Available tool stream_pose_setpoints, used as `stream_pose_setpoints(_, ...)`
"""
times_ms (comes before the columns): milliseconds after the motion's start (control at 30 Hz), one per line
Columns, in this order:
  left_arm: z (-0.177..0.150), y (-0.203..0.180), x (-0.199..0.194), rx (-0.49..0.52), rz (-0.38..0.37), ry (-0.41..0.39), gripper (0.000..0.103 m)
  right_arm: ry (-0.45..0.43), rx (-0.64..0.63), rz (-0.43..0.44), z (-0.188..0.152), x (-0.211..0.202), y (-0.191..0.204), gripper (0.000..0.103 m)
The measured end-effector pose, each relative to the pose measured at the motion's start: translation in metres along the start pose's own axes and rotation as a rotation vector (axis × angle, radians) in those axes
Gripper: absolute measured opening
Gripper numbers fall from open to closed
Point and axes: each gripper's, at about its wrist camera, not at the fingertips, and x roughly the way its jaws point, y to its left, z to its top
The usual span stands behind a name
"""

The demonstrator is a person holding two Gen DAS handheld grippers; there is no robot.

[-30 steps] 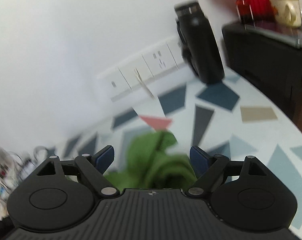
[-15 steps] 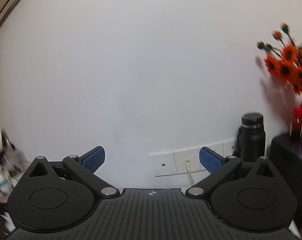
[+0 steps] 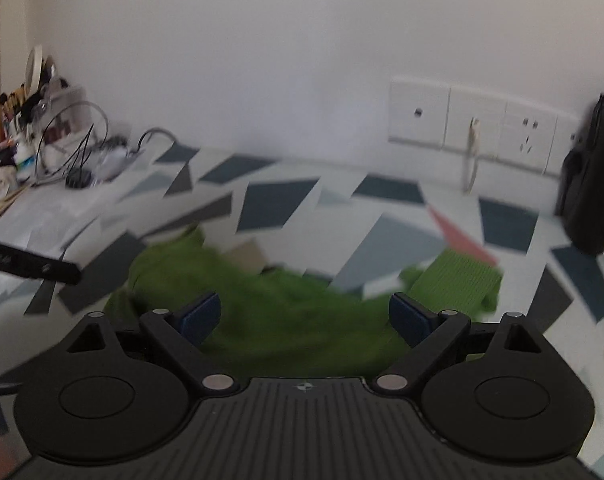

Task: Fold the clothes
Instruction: 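Grasp the sweater edge with the left tool while the right tool grasps another edge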

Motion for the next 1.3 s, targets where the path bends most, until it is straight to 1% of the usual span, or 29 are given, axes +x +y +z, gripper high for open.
stream_pose_setpoints(67, -0.002, -0.003, 0.014, 0.026, -0.048, 0.030, 0.102, 0.028, -0.009, 0.001, -0.013, -0.007, 0.009, 0.094)
stream_pose_setpoints(133, -0.001, -0.007, 0.028, 0.051, -0.087, 0.053, 0.102, 0.057, -0.031, -0.033, -0.023, -0.015, 0.015, 0.094)
stream_pose_setpoints(200, -0.001, -0.013, 0.041, 0.077, -0.113, 0.078, 0.102, 0.078, -0.058, -0.091, -0.033, -0.014, 0.017, 0.094)
stream_pose_setpoints(267, 0.000, -0.018, 0.052, 0.110, -0.122, 0.082, 0.102, 0.078, -0.052, -0.147, -0.035, -0.014, 0.014, 0.085)
stream_pose_setpoints(300, 0.001, -0.019, 0.054, 0.129, -0.124, 0.071, 0.101, 0.066, -0.028, -0.162, -0.033, -0.016, 0.011, 0.074)
stream_pose_setpoints(333, 0.001, -0.021, 0.055, 0.150, -0.124, 0.058, 0.099, 0.053, -0.004, -0.177, -0.030, -0.018, 0.009, 0.072)
stream_pose_setpoints(367, 0.002, -0.022, 0.056, 0.164, -0.123, 0.049, 0.088, 0.040, 0.018, -0.191, -0.027, -0.019, 0.007, 0.072)
stream_pose_setpoints(400, 0.004, -0.023, 0.057, 0.177, -0.123, 0.041, 0.076, 0.030, 0.030, -0.201, -0.023, -0.019, 0.006, 0.072)
stream_pose_setpoints(433, 0.006, -0.023, 0.058, 0.183, -0.135, 0.035, 0.066, 0.037, 0.023, -0.211, -0.021, -0.016, 0.007, 0.072)
stream_pose_setpoints(467, 0.009, -0.021, 0.058, 0.179, -0.156, 0.036, 0.043, 0.058, 0.004, -0.219, -0.019, -0.011, 0.009, 0.073)
stream_pose_setpoints(500, 0.013, -0.017, 0.060, 0.155, -0.191, 0.052, 0.014, 0.076, -0.012, -0.228, -0.018, -0.005, 0.010, 0.073)
stream_pose_setpoints(533, 0.017, -0.013, 0.062, 0.126, -0.230, 0.071, 0.011, 0.090, -0.025, -0.236, -0.019, 0.001, 0.012, 0.073)
stream_pose_setpoints(567, 0.019, -0.009, 0.061, 0.106, -0.242, 0.065, 0.011, 0.099, -0.027, -0.241, -0.019, 0.006, 0.013, 0.071)
stream_pose_setpoints(600, 0.022, -0.005, 0.059, 0.086, -0.248, 0.055, 0.009, 0.102, -0.016, -0.241, -0.020, 0.011, 0.014, 0.054)
stream_pose_setpoints(633, 0.025, -0.003, 0.056, 0.086, -0.244, 0.033, 0.009, 0.099, 0.002, -0.248, -0.019, 0.013, 0.014, 0.029)
stream_pose_setpoints(700, 0.032, 0.001, 0.046, 0.092, -0.235, -0.015, 0.008, 0.063, 0.058, -0.280, -0.013, 0.008, 0.011, 0.007)
stream_pose_setpoints(733, 0.037, 0.005, 0.040, 0.086, -0.236, -0.040, 0.008, 0.023, 0.092, -0.294, -0.008, -0.001, 0.007, 0.001)
stream_pose_setpoints(767, 0.044, 0.009, 0.033, 0.074, -0.237, -0.065, 0.008, -0.018, 0.125, -0.308, -0.004, -0.009, 0.004, 0.000)
stream_pose_setpoints(867, 0.067, 0.025, 0.009, 0.031, -0.246, -0.145, 0.008, -0.137, 0.221, -0.355, 0.010, -0.036, -0.006, 0.000)
stream_pose_setpoints(933, 0.079, 0.034, -0.006, 0.014, -0.253, -0.197, 0.008, -0.197, 0.264, -0.396, 0.017, -0.054, -0.013, 0.000)
stream_pose_setpoints(967, 0.084, 0.038, -0.012, 0.014, -0.256, -0.215, 0.008, -0.203, 0.280, -0.394, 0.019, -0.059, -0.017, 0.000)
stream_pose_setpoints(1000, 0.088, 0.042, -0.018, 0.014, -0.260, -0.231, 0.008, -0.193, 0.289, -0.370, 0.021, -0.060, -0.020, 0.000)
stream_pose_setpoints(1067, 0.091, 0.047, -0.023, 0.014, -0.253, -0.238, 0.008, -0.141, 0.273, -0.322, 0.022, -0.052, -0.020, 0.002)
stream_pose_setpoints(1100, 0.091, 0.050, -0.025, 0.012, -0.245, -0.238, 0.008, -0.112, 0.248, -0.312, 0.021, -0.044, -0.015, 0.004)
stream_pose_setpoints(1167, 0.089, 0.057, -0.027, 0.000, -0.233, -0.233, 0.008, -0.069, 0.228, -0.293, 0.018, -0.024, -0.006, 0.013)
stream_pose_setpoints(1200, 0.088, 0.062, -0.027, -0.012, -0.229, -0.227, 0.008, -0.048, 0.225, -0.281, 0.016, -0.012, -0.001, 0.020)
stream_pose_setpoints(1233, 0.085, 0.066, -0.028, -0.024, -0.228, -0.222, 0.008, -0.030, 0.233, -0.273, 0.014, -0.002, 0.002, 0.032)
stream_pose_setpoints(1267, 0.083, 0.069, -0.030, -0.031, -0.225, -0.217, 0.008, -0.018, 0.256, -0.273, 0.013, 0.007, 0.002, 0.040)
stream_pose_setpoints(1300, 0.080, 0.073, -0.031, -0.031, -0.221, -0.213, 0.008, -0.009, 0.281, -0.280, 0.013, 0.016, 0.002, 0.059)
